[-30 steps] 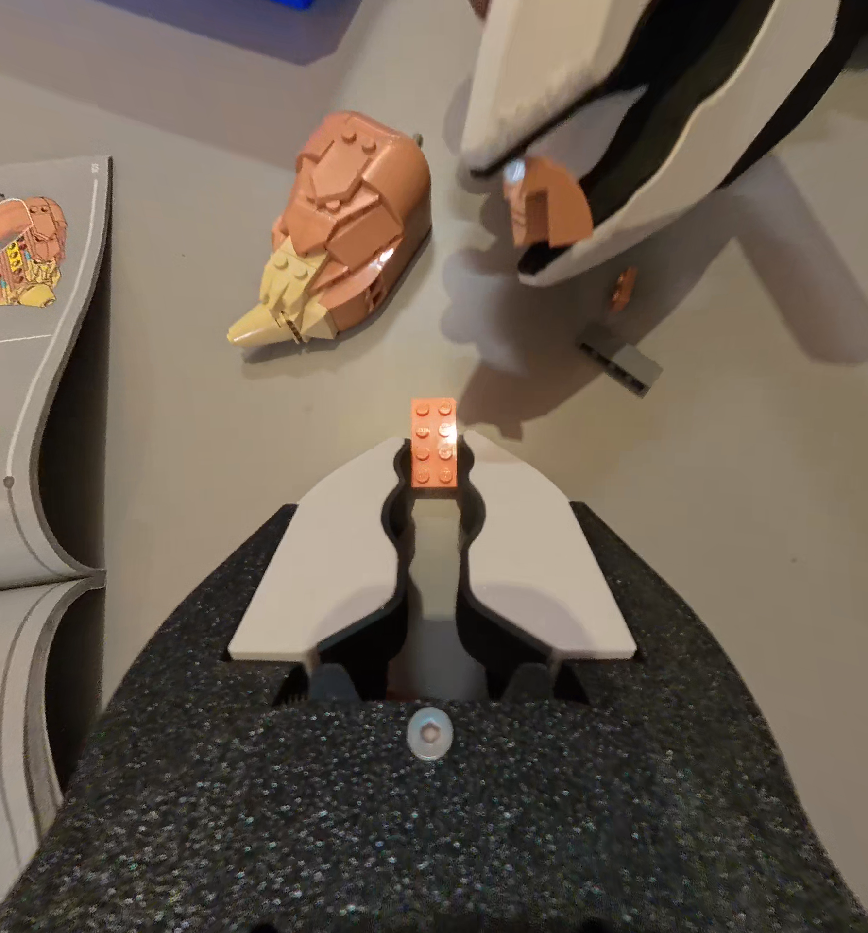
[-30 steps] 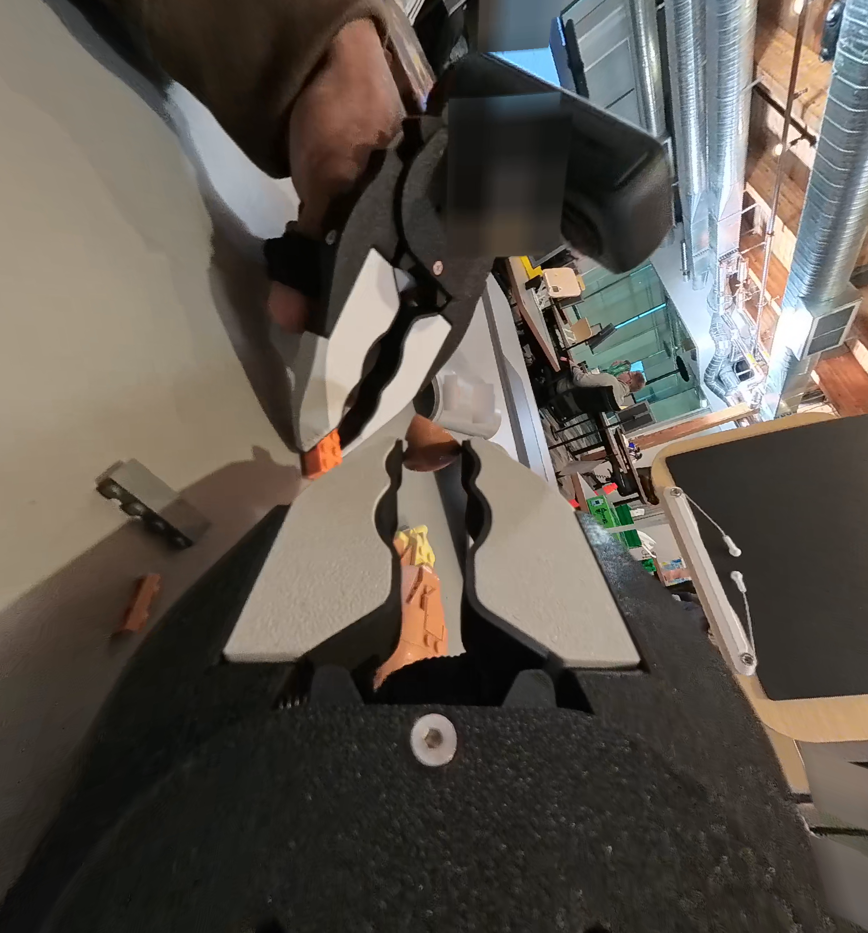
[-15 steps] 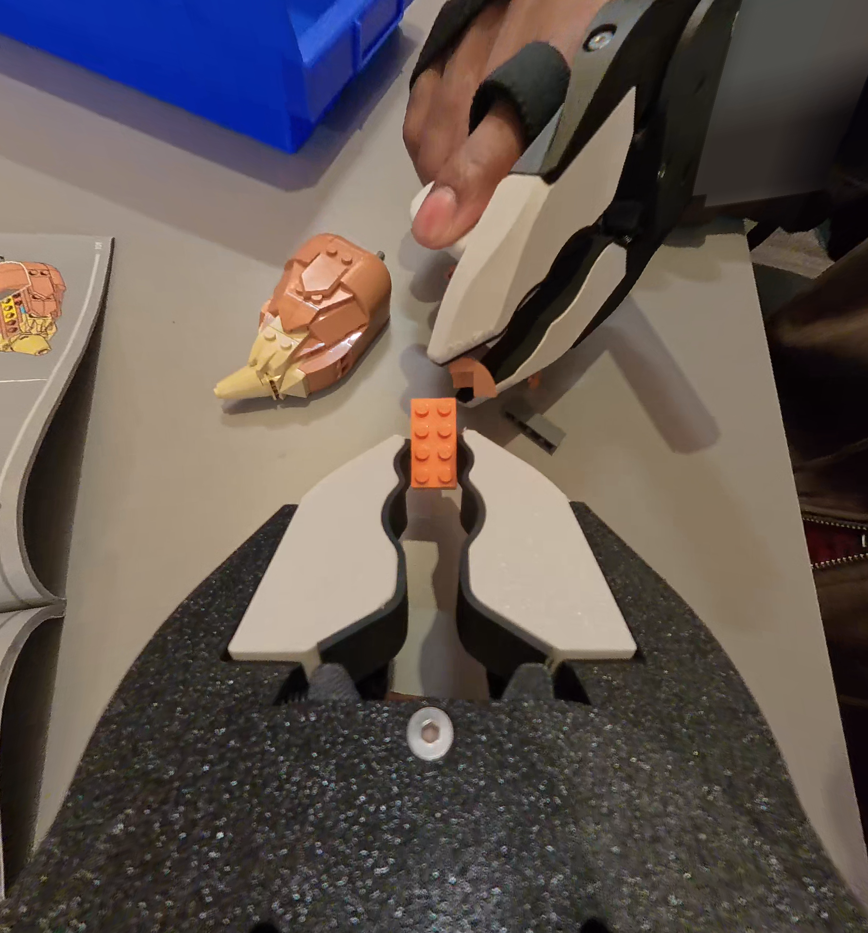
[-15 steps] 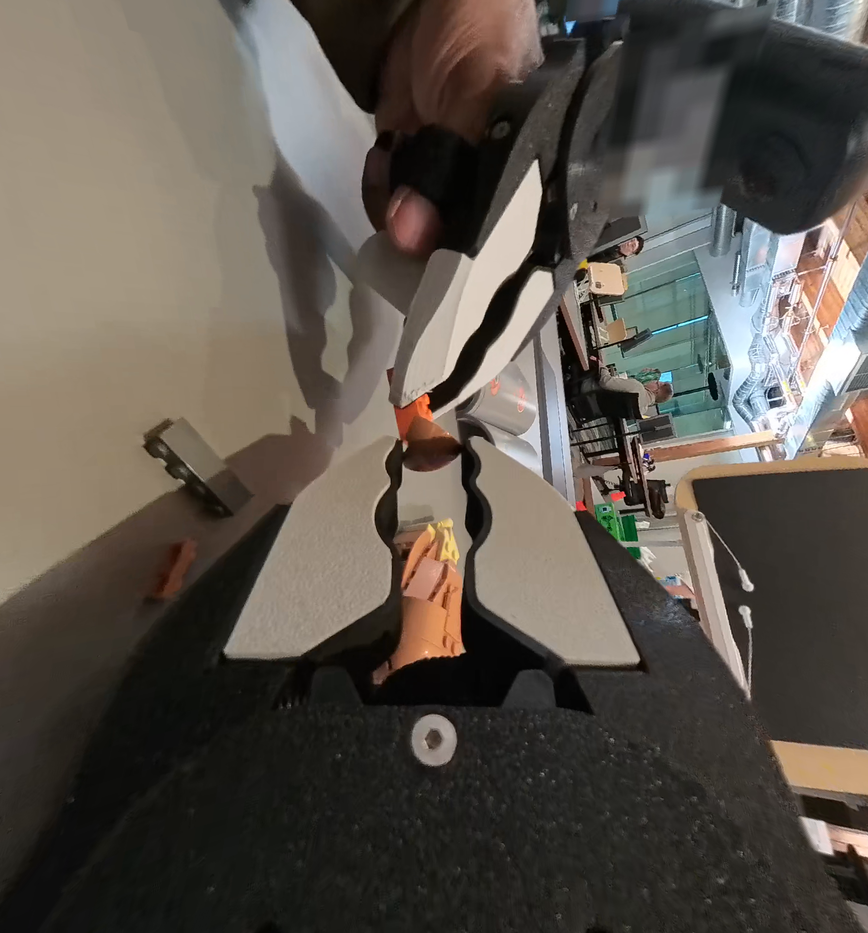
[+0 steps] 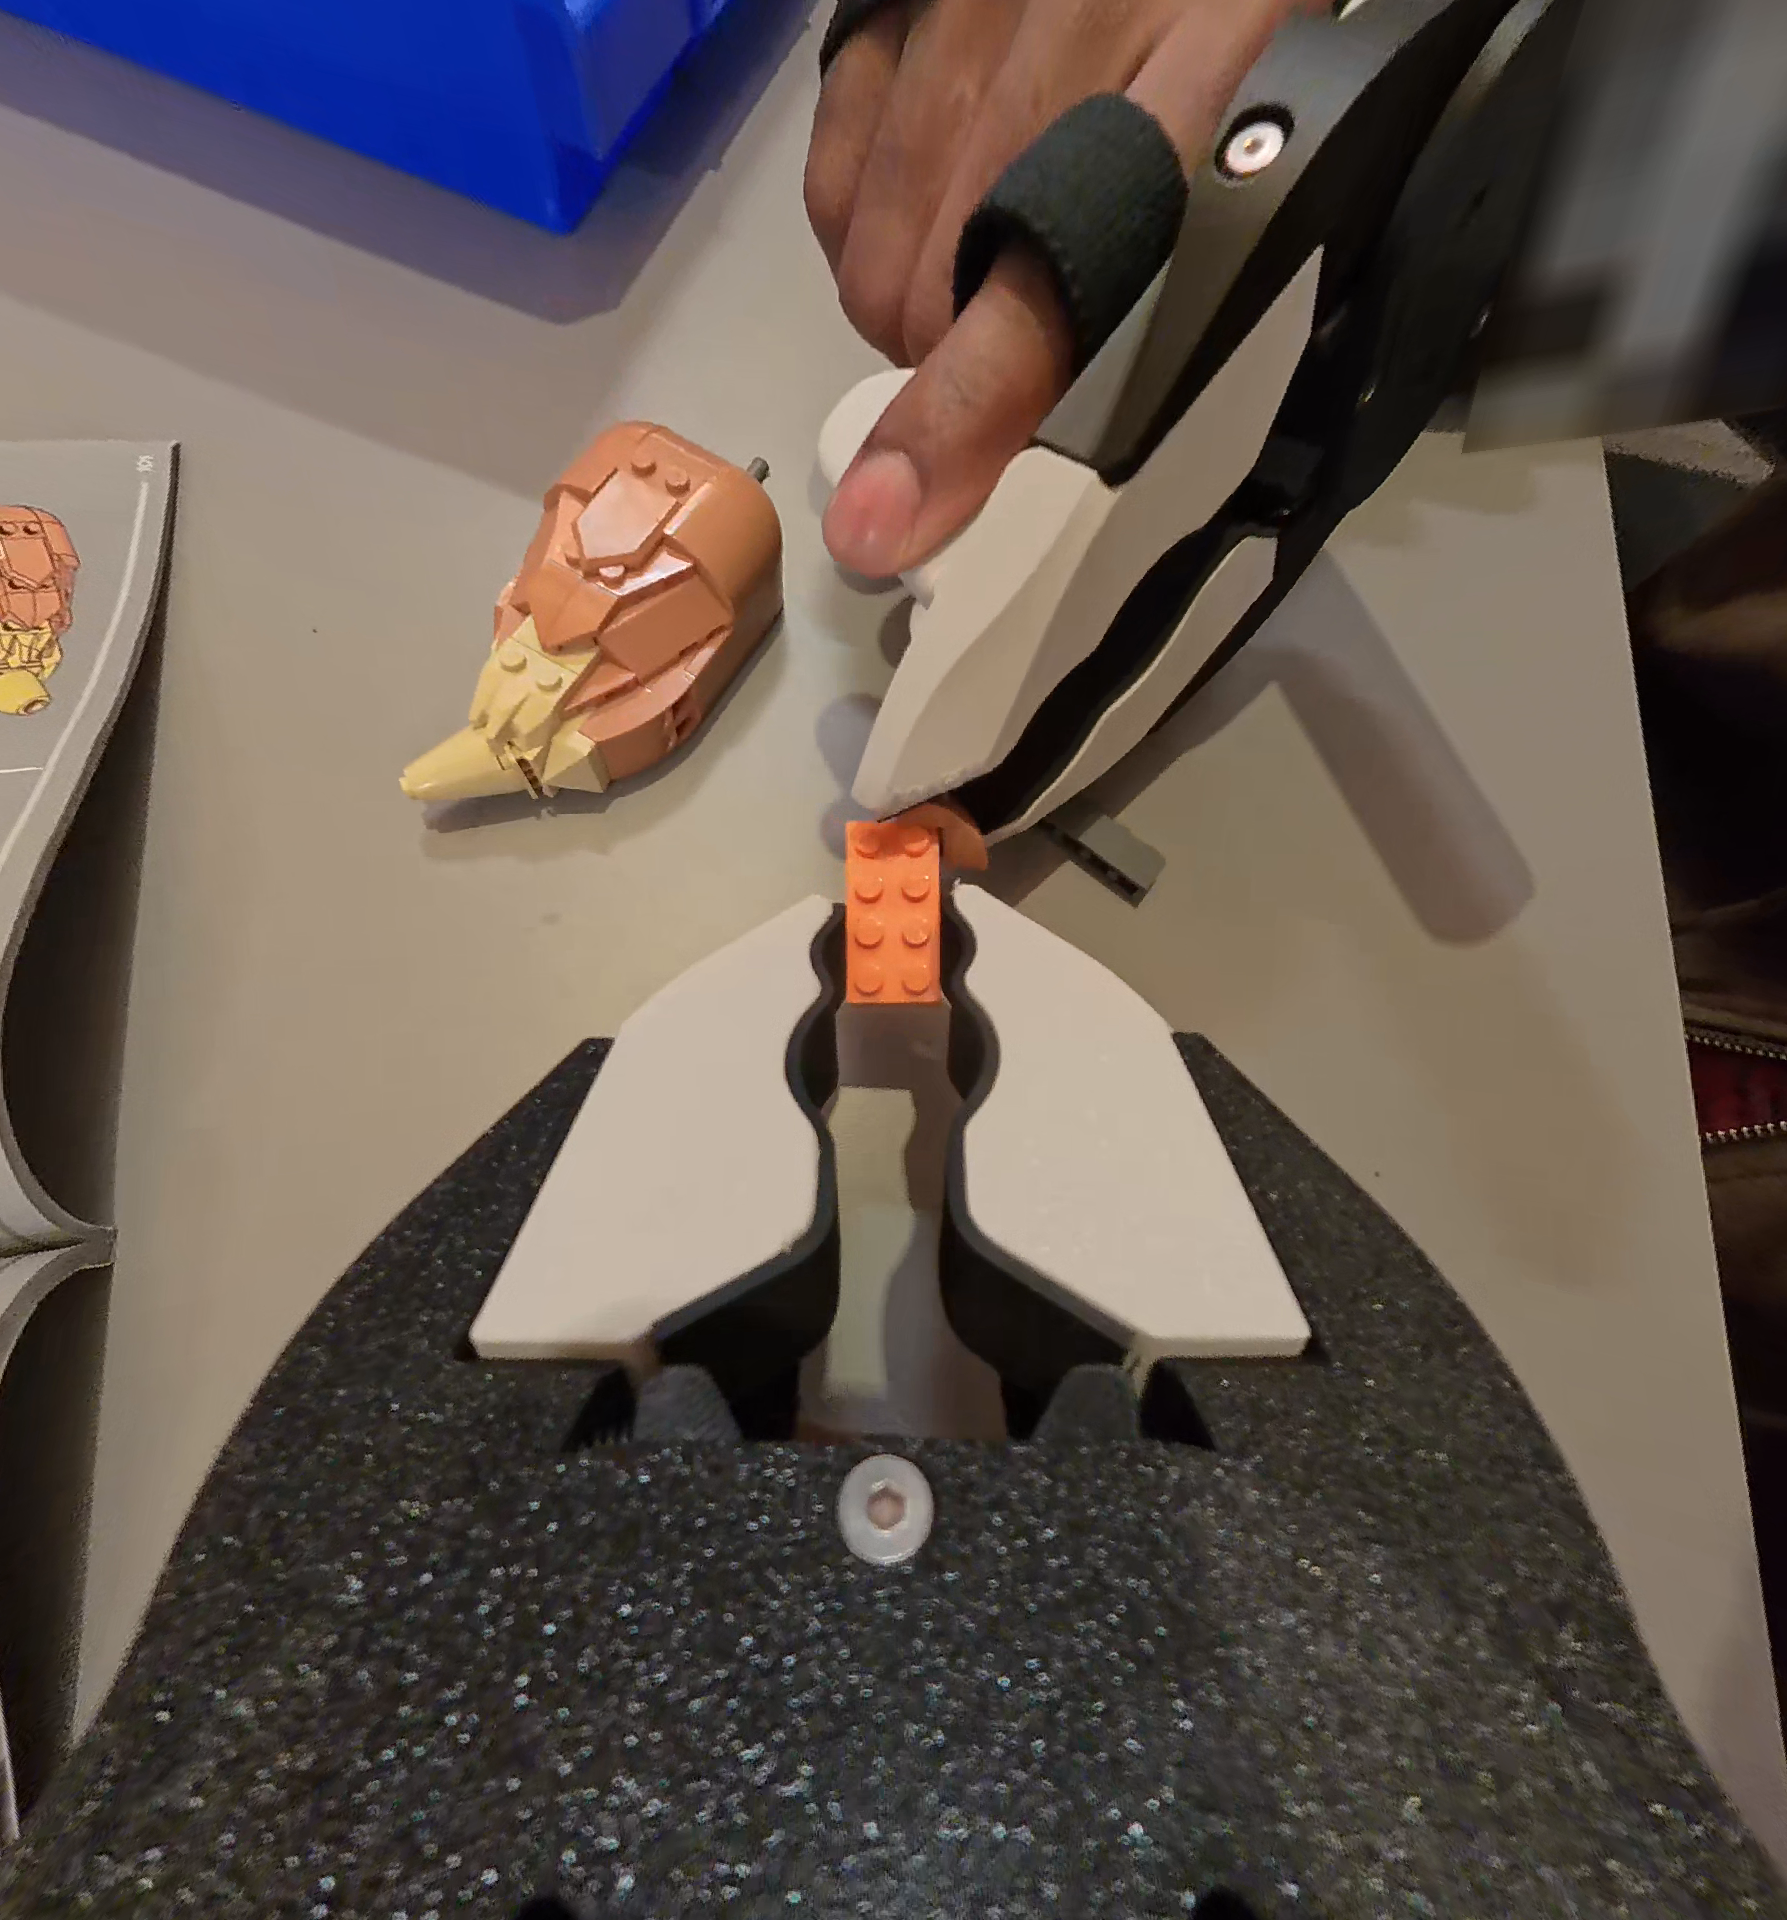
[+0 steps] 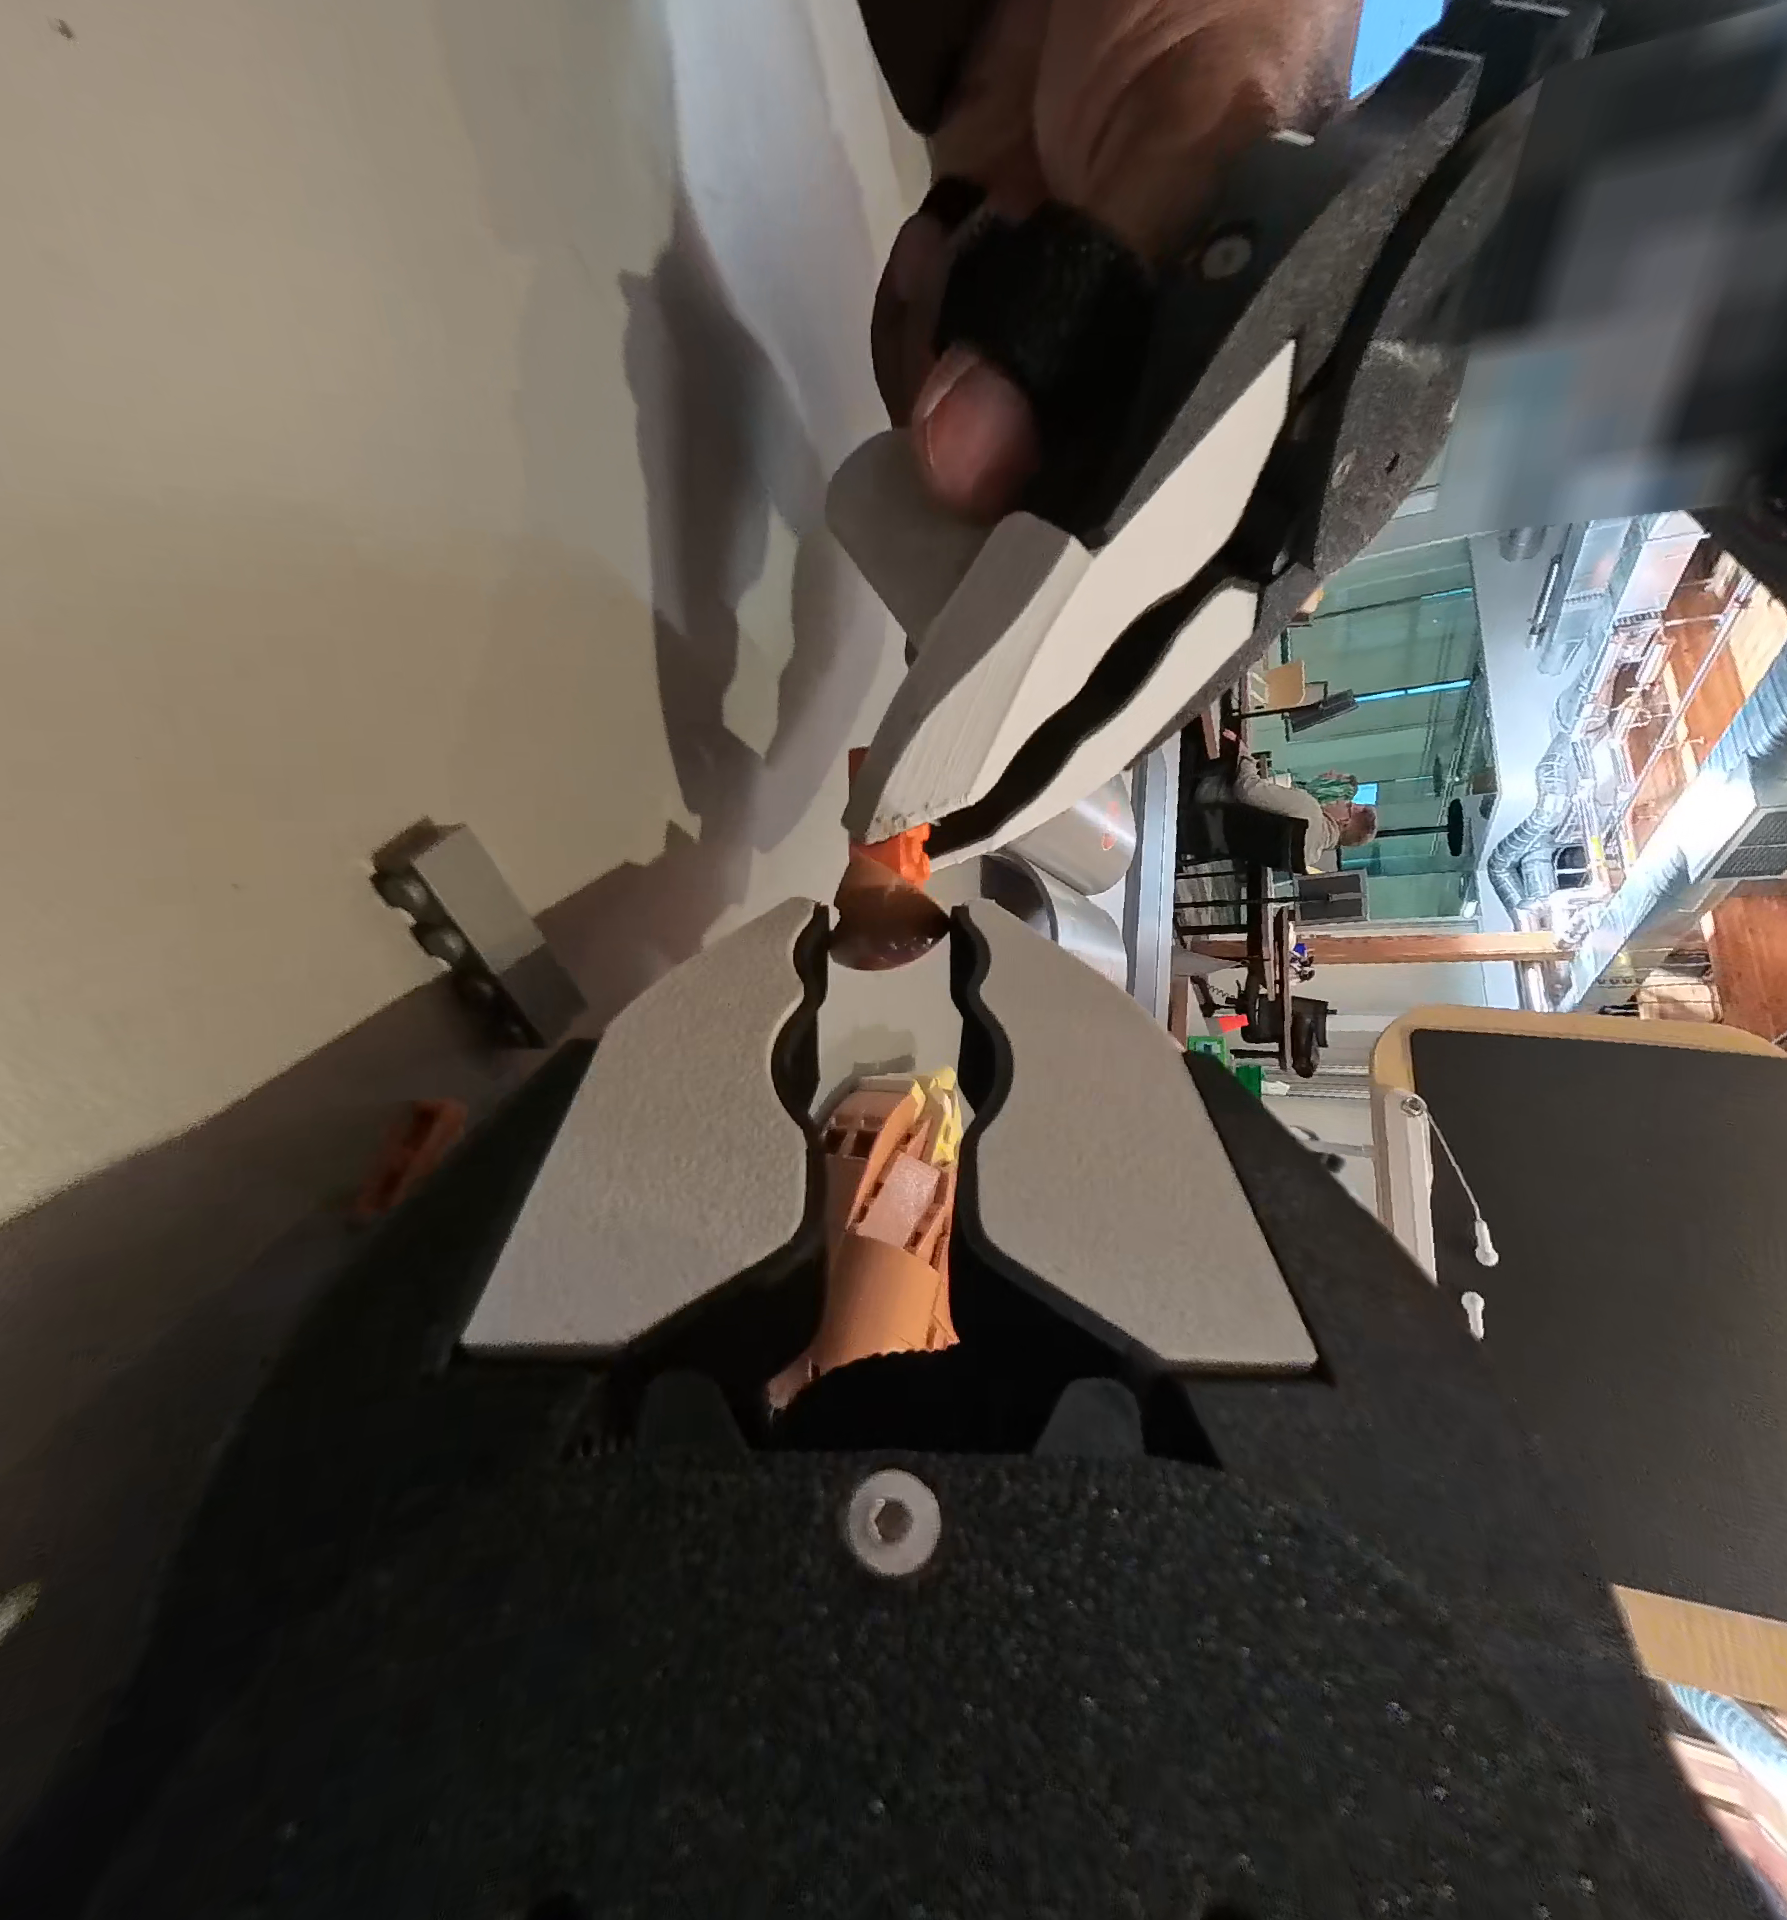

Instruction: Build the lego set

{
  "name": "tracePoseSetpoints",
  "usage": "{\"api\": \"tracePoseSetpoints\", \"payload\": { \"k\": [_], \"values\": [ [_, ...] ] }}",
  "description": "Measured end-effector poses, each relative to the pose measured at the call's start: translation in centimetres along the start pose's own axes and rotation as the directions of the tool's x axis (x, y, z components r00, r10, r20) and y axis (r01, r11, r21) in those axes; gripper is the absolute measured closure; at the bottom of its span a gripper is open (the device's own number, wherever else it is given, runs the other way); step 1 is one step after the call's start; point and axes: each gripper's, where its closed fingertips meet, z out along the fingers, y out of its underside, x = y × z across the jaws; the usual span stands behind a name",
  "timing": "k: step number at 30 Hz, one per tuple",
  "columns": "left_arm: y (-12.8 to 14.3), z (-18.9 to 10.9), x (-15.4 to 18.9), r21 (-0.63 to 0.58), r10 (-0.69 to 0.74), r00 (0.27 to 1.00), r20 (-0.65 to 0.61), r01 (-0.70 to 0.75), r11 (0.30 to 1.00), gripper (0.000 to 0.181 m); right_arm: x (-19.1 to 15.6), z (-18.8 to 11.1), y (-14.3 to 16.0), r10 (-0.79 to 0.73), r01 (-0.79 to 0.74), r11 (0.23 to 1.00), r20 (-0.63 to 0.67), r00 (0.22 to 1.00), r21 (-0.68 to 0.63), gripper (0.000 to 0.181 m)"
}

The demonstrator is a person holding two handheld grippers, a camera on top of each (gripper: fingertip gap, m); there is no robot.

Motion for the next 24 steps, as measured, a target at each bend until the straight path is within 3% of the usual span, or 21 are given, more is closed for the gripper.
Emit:
{"api": "tracePoseSetpoints", "payload": {
  "k": [1,14,24],
  "values": [
    [0.1,0.06,0.01,-0.006,0.001,1.0,-0.001,-0.001,1.0,0.165,-0.1,0.03,0.0,-0.007,0.007,1.0,0.004,1.0,-0.001,0.159],
    [0.67,0.81,-0.32,-0.053,0.007,0.999,0.038,-0.005,0.999,0.165,-1.0,0.55,0.7,-0.19,0.193,0.975,0.038,0.981,-0.112,0.159],
    [0.53,1.05,-0.34,-0.038,-0.009,1.0,0.029,0.01,0.999,0.165,-1.09,0.51,1.0,-0.22,0.225,0.965,0.055,0.974,-0.131,0.159]
  ]
}}
